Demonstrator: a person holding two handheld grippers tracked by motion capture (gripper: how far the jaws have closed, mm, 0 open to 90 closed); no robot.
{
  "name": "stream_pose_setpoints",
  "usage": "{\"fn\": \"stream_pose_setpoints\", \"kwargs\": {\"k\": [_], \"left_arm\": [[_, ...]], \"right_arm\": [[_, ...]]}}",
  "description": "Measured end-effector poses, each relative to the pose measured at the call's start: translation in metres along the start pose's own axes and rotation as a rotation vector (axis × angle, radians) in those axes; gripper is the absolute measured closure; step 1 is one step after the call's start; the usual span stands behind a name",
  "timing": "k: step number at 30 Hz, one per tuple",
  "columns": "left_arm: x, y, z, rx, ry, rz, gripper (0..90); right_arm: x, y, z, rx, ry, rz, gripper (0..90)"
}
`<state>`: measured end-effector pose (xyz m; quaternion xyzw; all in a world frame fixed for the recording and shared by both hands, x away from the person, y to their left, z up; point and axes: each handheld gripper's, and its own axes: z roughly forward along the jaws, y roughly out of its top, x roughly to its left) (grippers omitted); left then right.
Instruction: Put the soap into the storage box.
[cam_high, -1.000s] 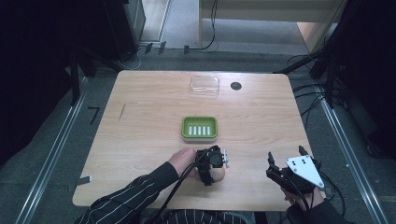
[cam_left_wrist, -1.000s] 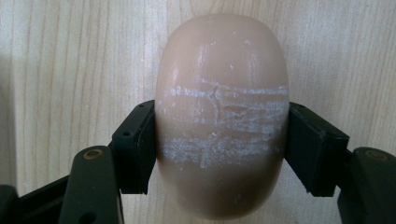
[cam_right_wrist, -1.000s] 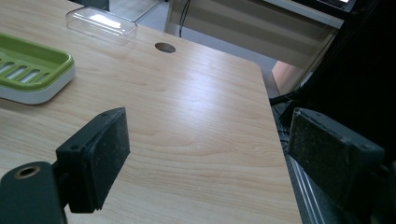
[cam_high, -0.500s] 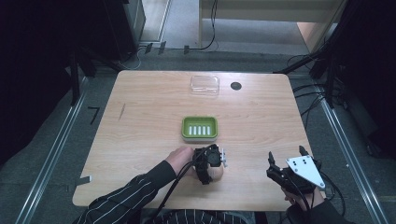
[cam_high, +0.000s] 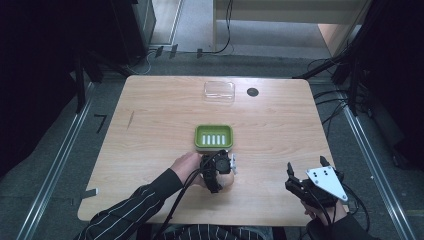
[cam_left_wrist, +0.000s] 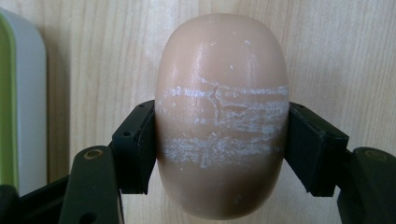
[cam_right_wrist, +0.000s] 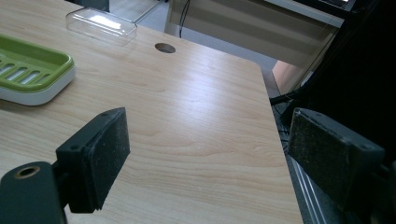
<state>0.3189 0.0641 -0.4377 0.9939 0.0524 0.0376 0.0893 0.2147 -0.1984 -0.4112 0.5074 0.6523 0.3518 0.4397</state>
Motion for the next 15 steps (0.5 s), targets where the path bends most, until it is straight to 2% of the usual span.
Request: {"fn": "stream_pose_setpoints", "kwargs": {"k": [7, 15], "left_arm": [[0.006, -0.007, -0.007, -0.005, 0.015, -0.016, 33.4], [0.013, -0.012, -0.012, 0.009, 0.019, -0.013, 33.4]], "right_arm": [[0.000, 0.000, 0.000, -0.002, 0.001, 0.004, 13.6], [0.000, 0.000, 0.000, -0.002, 0.001, 0.003, 13.6]]}}
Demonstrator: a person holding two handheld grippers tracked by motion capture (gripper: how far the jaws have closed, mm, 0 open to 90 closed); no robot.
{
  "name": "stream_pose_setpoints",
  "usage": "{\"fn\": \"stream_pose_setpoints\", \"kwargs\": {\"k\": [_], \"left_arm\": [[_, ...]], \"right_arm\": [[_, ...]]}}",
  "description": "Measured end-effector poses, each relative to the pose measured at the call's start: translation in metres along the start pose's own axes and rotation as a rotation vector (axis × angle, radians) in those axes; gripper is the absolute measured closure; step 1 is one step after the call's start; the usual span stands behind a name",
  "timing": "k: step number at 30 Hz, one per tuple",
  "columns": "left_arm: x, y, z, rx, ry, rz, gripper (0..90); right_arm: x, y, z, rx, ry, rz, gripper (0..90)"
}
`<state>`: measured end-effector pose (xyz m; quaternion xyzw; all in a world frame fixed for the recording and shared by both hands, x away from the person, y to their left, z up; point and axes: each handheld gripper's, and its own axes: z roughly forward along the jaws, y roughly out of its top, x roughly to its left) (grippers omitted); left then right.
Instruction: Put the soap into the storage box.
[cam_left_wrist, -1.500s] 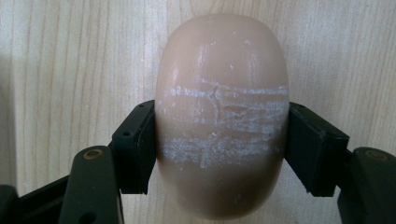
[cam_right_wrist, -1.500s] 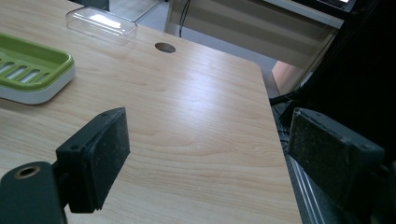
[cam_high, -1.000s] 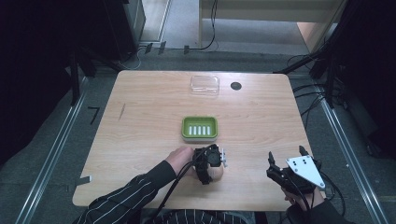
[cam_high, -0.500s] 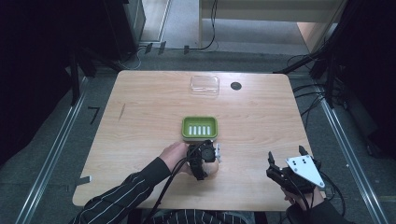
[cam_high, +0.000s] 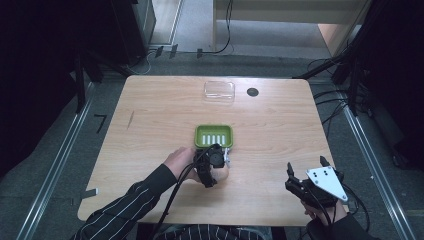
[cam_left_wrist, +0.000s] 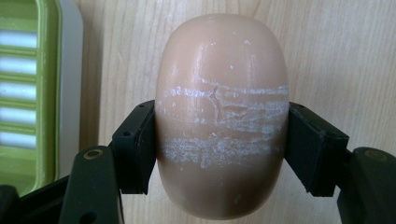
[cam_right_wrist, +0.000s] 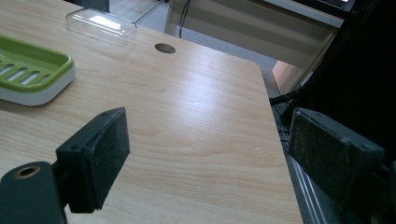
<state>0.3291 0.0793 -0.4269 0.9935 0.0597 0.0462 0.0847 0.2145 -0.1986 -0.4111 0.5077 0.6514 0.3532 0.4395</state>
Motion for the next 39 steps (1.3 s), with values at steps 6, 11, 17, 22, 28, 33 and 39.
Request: {"fn": "stream_pose_setpoints", "kwargs": {"k": [6, 11, 17, 22, 28, 33, 39], "left_arm": [[0.006, -0.003, -0.004, -0.003, 0.012, -0.006, 33.4], [0.010, -0.004, -0.008, 0.000, 0.024, -0.004, 33.4], [0.016, -0.005, -0.014, -0.016, 0.016, -0.004, 33.4], [0.021, -0.005, -0.019, -0.019, 0.030, -0.002, 33.4], [0.029, -0.005, -0.023, -0.029, 0.044, -0.006, 33.4], [0.033, -0.004, -0.026, -0.029, 0.047, 0.004, 33.5], [0.041, -0.006, -0.028, -0.033, 0.048, -0.007, 33.4]], "right_arm": [[0.001, 0.000, 0.000, 0.002, -0.001, -0.003, 13.6], [0.001, 0.000, 0.000, 0.001, -0.002, -0.005, 13.6], [0.001, 0.000, 0.001, 0.006, 0.001, -0.010, 13.6], [0.000, 0.000, 0.000, 0.003, -0.003, -0.011, 13.6], [0.002, 0.000, 0.000, 0.009, 0.001, -0.007, 13.6], [0.001, 0.000, 0.000, 0.005, -0.002, -0.012, 13.6], [0.001, 0.000, 0.002, 0.006, 0.002, -0.010, 13.6]]}}
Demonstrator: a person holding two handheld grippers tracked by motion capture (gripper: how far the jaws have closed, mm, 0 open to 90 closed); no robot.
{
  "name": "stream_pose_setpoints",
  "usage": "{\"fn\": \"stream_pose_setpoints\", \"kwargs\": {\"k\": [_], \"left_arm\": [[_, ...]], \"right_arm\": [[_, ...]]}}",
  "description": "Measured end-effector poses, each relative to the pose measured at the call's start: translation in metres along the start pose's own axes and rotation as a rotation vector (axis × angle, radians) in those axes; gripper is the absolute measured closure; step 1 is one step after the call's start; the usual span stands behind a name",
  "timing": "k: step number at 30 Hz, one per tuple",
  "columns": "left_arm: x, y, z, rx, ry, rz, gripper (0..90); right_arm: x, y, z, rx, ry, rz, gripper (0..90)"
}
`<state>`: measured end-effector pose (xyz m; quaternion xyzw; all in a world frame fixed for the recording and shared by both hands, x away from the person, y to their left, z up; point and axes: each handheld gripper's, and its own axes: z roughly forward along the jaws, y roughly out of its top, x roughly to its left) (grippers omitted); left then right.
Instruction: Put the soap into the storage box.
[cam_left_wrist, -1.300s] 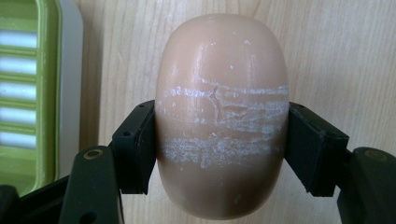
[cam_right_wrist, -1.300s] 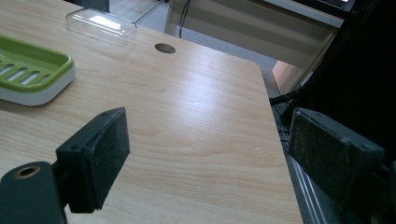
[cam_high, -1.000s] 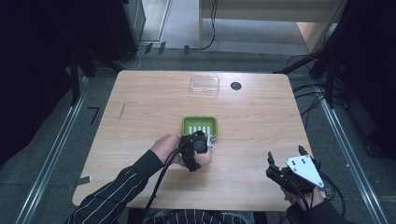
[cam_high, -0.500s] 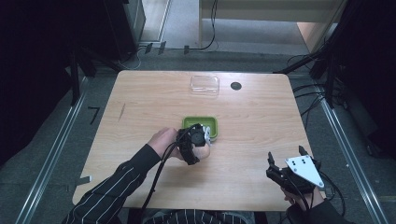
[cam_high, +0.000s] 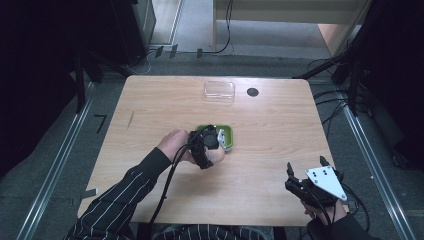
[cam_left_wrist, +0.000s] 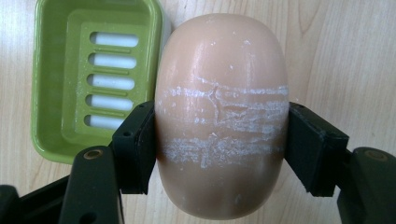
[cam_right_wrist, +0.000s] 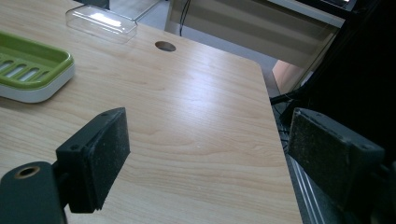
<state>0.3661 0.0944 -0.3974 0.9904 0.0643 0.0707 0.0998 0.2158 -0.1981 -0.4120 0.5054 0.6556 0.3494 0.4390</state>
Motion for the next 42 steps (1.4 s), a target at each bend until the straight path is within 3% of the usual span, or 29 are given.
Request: {"fn": "stream_pose_setpoints", "kwargs": {"k": [13, 17, 22, 31, 42], "left_arm": [[0.009, 0.001, -0.004, -0.005, 0.009, 0.003, 33.4], [0.011, 0.002, -0.005, 0.000, 0.020, 0.009, 33.5], [0.017, 0.002, -0.008, -0.017, 0.023, 0.005, 33.5], [0.025, 0.004, -0.007, -0.009, 0.020, 0.017, 33.4], [0.039, -0.001, -0.008, -0.009, 0.027, 0.003, 33.4]], "right_arm": [[-0.002, -0.001, 0.000, 0.006, 0.001, -0.003, 13.6], [-0.002, -0.001, -0.002, -0.002, -0.008, 0.020, 13.6], [0.000, -0.001, -0.002, 0.003, 0.000, -0.006, 13.6], [-0.002, -0.002, -0.003, 0.001, -0.009, 0.008, 13.6], [-0.003, -0.003, -0.005, 0.007, -0.014, 0.015, 13.6]]}}
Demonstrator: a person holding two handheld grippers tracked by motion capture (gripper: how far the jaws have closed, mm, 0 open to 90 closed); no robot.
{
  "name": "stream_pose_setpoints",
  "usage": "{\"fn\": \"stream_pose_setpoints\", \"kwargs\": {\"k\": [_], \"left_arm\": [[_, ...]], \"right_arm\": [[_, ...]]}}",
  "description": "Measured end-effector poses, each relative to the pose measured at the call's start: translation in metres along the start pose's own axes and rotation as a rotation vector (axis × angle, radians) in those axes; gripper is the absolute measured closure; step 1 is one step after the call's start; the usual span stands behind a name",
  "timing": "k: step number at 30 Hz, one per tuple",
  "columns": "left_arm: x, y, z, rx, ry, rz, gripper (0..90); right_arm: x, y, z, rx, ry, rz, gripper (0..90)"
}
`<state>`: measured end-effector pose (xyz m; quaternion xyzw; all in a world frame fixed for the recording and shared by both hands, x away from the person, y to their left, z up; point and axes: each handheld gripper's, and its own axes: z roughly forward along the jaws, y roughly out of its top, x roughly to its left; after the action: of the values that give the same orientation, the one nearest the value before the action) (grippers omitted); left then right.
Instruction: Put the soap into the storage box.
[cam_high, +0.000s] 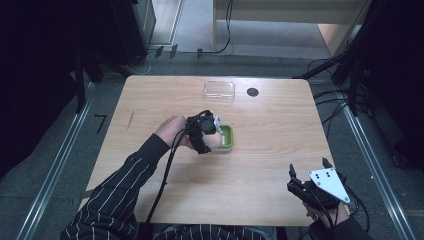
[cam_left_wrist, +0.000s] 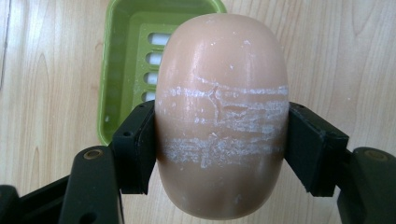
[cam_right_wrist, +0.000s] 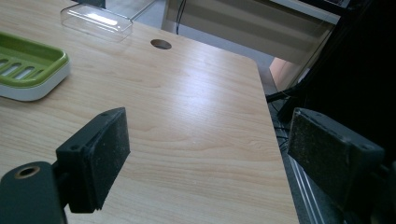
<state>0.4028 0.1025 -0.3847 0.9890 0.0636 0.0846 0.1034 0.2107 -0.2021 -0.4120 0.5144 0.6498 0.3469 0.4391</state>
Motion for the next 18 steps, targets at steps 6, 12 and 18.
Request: {"fn": "stream_pose_setpoints", "kwargs": {"k": [6, 12, 18], "left_arm": [[0.005, 0.002, 0.000, -0.011, -0.001, 0.001, 33.5], [0.010, 0.003, -0.001, -0.024, -0.005, -0.002, 33.4], [0.013, 0.004, 0.000, -0.020, 0.001, 0.005, 33.4]], "right_arm": [[-0.001, -0.001, -0.001, 0.000, -0.001, -0.004, 13.6], [-0.002, -0.001, -0.001, 0.002, -0.007, 0.007, 13.6], [-0.002, -0.002, -0.003, 0.002, -0.011, 0.008, 13.6]]}}
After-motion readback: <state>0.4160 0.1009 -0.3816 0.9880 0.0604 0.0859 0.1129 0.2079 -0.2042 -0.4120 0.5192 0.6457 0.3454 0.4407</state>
